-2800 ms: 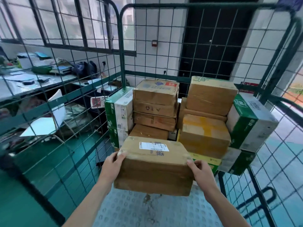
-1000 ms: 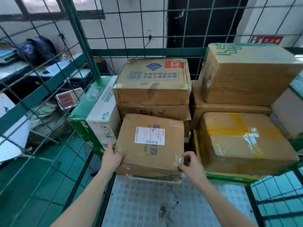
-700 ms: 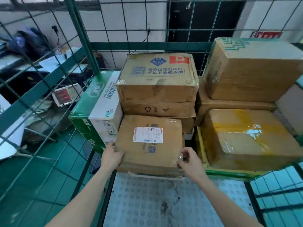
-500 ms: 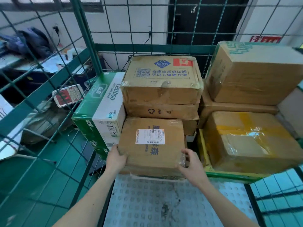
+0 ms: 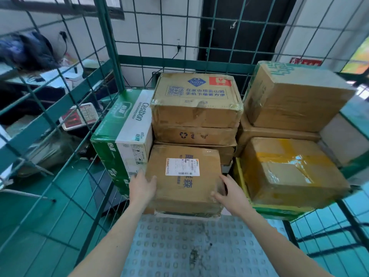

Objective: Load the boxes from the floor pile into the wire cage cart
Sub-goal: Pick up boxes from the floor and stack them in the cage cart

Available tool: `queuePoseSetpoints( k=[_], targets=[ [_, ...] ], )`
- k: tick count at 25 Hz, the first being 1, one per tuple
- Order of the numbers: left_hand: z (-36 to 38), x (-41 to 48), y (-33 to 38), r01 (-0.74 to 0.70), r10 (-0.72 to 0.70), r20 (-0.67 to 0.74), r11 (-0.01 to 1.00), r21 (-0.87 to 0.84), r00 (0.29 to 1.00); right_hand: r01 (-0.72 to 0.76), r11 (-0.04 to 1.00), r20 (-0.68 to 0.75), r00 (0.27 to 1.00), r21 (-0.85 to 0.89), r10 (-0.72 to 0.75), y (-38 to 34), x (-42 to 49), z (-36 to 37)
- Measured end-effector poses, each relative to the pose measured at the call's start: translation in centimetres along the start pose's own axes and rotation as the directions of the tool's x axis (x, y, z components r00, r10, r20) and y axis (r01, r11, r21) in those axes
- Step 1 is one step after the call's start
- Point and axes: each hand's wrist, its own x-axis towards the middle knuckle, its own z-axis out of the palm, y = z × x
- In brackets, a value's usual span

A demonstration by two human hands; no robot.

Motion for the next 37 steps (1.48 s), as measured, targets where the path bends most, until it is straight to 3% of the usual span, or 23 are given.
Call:
queuePoseSetpoints(
  k=[2,4,6,11,16,22,28,33,37],
  targets=[
    [-0.4,-2.9,0.8,-0.132,0.123,-0.075,0.982,-0.135,0.990,0.043,0.995,-0.073,0.997,0.091,-0.036,-1.0,-2.4,-0.2],
    [-0.7,-6.0,0.9,-0.247,0.238,-0.064,0.942,-0.226,0.969,0.082,0.979,-0.110,0.992,0.184,-0.063,-1.8,-5.1,0.2],
    [-1.2,-8.9,0.5,-0.261,0.266,-0.029,0.905,-0.336,0.963,0.118,0.955,-0.122,0.989,0.273,-0.087,-2.5,-8.0,0.8],
    [-2.1,-17.1,-1.7,-0.162,0.161,-0.052,0.814,-0.557,0.986,0.053,0.850,-0.037,0.999,0.525,-0.039,-3.5,-14.1,2.0],
    [-2.7,-23.4,-2.3,-0.138,0.083,-0.120,0.796,-0.589,0.989,0.151,0.848,0.043,0.979,0.508,-0.200,-3.0,-18.1,0.8],
    [0.1,-33.9,-5.1,-0.139,0.017,-0.246,0.861,-0.489,0.969,0.268,0.891,0.214,0.907,0.367,-0.362,1.5,-24.4,0.2],
    [0.4,-44.4,-10.0,-0.042,-0.082,-0.304,0.923,-0.382,0.949,0.181,0.883,0.376,0.854,0.432,-0.359,5.2,-31.2,3.3],
    [-1.9,-52.3,-15.4,0.046,-0.260,-0.397,0.879,-0.474,0.880,0.251,0.866,0.490,0.740,0.433,-0.460,3.5,-37.2,7.1],
    [-4.1,-58.5,-20.2,0.063,-0.386,-0.494,0.832,-0.551,0.779,0.298,0.850,0.597,0.612,0.434,-0.519,0.5,-43.0,10.8]
  ],
)
